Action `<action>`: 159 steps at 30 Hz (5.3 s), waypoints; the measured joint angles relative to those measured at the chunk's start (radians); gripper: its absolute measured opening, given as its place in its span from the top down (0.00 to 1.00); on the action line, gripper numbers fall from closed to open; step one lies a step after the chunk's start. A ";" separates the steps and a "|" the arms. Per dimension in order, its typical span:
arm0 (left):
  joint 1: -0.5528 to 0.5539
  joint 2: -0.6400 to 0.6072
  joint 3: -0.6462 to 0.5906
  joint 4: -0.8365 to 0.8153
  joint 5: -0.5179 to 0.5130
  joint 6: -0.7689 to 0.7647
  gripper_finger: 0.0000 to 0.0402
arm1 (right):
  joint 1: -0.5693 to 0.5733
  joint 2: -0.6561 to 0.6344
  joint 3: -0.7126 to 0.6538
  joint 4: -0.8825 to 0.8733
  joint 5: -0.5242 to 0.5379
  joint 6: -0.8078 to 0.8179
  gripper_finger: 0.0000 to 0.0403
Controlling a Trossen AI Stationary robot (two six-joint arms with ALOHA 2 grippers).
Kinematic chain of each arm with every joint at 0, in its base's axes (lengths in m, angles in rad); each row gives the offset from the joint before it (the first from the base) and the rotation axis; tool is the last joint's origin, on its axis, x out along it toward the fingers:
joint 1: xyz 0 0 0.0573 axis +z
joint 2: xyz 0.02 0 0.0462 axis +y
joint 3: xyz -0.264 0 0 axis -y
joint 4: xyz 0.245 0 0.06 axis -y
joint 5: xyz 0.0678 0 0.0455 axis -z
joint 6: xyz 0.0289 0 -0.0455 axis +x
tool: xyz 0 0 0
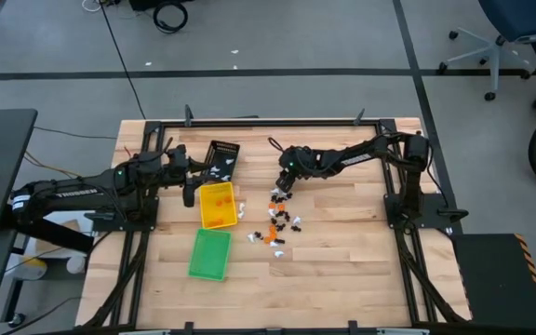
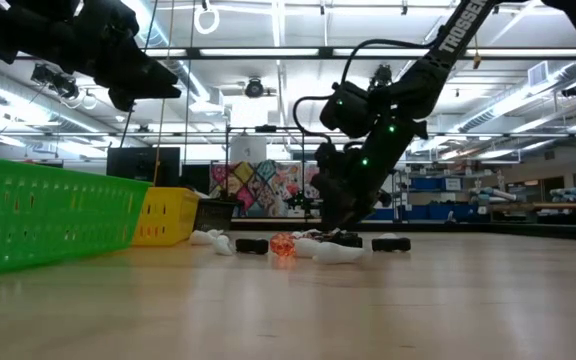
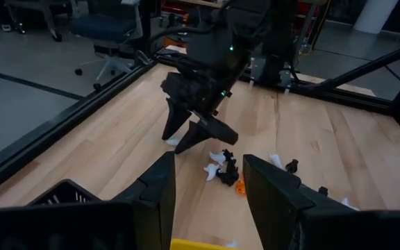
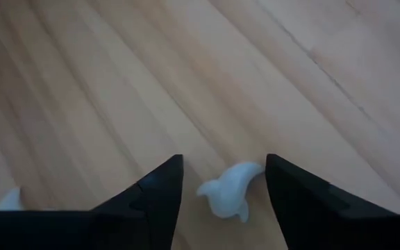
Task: Sort Halloween decoration
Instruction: Put the white ghost plush toy into the black basket, then put the orange pumpkin toy into the yellow basket
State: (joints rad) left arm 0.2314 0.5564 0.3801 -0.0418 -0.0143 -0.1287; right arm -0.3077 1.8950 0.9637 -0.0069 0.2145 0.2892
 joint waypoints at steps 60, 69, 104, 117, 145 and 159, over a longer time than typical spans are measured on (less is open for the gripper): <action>0.000 0.000 0.000 -0.006 0.000 0.010 0.65 | 0.118 -0.060 0.062 -0.228 0.101 -0.156 0.57; 0.000 0.000 0.000 0.035 0.000 -0.014 0.65 | 0.087 -0.059 -0.015 -0.127 0.043 -0.128 0.60; 0.001 0.001 0.235 -0.214 -0.014 0.229 0.65 | 0.083 -0.055 -0.012 0.010 -0.023 -0.167 0.83; 0.001 0.014 0.234 -0.206 -0.037 0.245 0.65 | 0.137 -0.021 0.234 0.100 -0.059 -0.166 0.83; 0.001 0.013 0.234 -0.214 -0.035 0.220 0.65 | 0.084 0.473 0.966 -0.211 -0.206 -0.246 0.70; -0.030 0.082 0.234 -0.275 -0.029 0.156 0.65 | 0.126 0.271 0.963 -0.511 -0.017 -0.313 0.60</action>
State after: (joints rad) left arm 0.2017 0.6388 0.6140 -0.3167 -0.0433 0.0269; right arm -0.1819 2.1664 1.9266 -0.5183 0.1977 -0.0234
